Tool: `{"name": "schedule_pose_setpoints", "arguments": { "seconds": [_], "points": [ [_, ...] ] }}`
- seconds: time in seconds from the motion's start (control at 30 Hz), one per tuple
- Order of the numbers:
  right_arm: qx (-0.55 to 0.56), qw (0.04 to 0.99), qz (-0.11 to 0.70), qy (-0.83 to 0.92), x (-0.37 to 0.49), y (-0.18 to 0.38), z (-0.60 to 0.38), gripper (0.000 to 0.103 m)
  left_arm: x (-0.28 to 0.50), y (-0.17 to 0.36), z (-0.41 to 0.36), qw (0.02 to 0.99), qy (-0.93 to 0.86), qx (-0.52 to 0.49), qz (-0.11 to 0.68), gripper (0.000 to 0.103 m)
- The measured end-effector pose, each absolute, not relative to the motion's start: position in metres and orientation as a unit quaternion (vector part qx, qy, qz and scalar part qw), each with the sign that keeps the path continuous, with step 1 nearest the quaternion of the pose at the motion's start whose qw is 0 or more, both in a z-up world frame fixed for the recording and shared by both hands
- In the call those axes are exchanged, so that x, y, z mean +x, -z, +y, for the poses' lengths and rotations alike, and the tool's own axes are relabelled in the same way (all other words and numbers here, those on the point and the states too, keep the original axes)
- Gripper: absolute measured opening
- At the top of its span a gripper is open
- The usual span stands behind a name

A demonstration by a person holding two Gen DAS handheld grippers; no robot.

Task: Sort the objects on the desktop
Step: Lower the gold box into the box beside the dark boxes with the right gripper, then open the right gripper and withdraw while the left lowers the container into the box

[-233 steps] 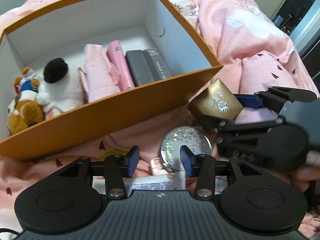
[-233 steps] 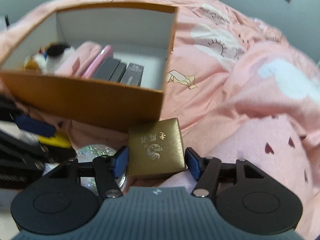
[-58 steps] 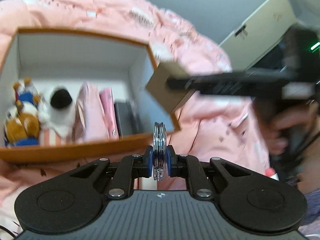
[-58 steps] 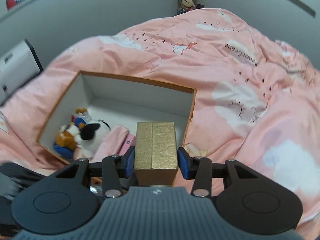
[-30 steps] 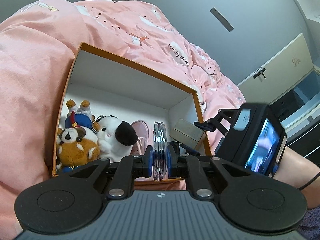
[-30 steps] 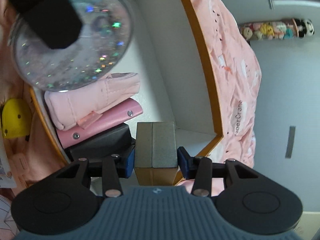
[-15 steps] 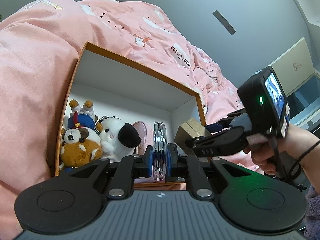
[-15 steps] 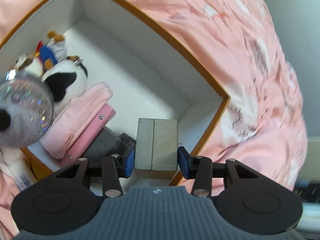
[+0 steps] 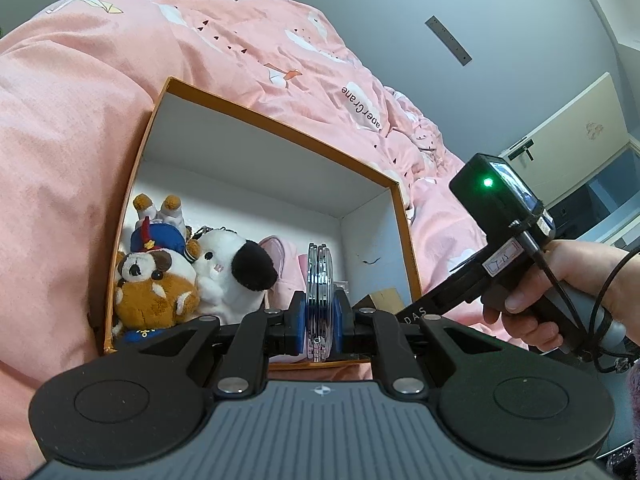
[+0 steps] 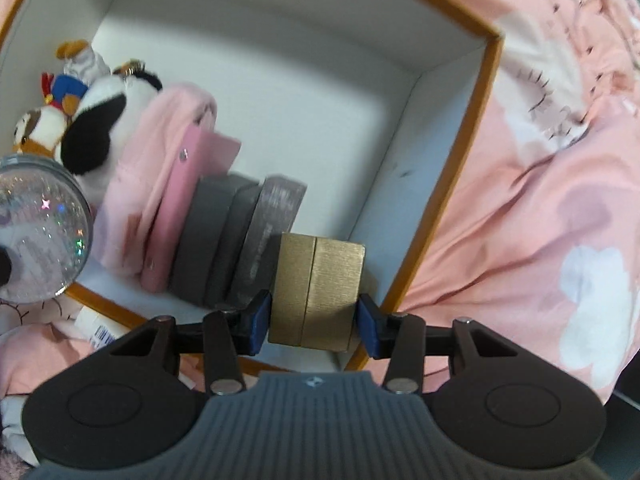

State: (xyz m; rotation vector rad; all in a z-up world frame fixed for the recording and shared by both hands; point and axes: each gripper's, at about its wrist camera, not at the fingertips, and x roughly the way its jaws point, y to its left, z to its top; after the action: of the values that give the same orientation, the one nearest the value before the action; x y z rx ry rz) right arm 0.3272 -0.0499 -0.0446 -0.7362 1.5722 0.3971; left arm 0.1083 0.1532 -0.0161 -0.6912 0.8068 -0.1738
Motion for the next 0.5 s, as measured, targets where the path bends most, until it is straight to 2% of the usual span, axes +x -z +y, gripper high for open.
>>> {"name": "schedule_pose_setpoints", "arguments": {
  "seconds": [0.13,0.4,0.43,0.5],
  "points": [
    [-0.307,0.62,0.698,-0.183,0.325,0.048,-0.052,0.055,0.11,0.016,0.15,0.859,0.083,-0.324,0.389,0.015],
    [-0.298,0.635,0.673,-0.235,0.31,0.023,-0.065,0.054,0.117,0.012,0.14,0.862,0.088,-0.305,0.396,0.015],
    [-0.298,0.641,0.664,-0.243,0.307,0.018,-0.067,0.052,0.118,0.011,0.138,0.862,0.088,-0.302,0.397,0.015],
    [-0.294,0.652,0.645,-0.27,0.303,0.009,-0.068,0.042,0.121,0.009,0.135,0.864,0.087,-0.294,0.4,0.015]
  ]
}}
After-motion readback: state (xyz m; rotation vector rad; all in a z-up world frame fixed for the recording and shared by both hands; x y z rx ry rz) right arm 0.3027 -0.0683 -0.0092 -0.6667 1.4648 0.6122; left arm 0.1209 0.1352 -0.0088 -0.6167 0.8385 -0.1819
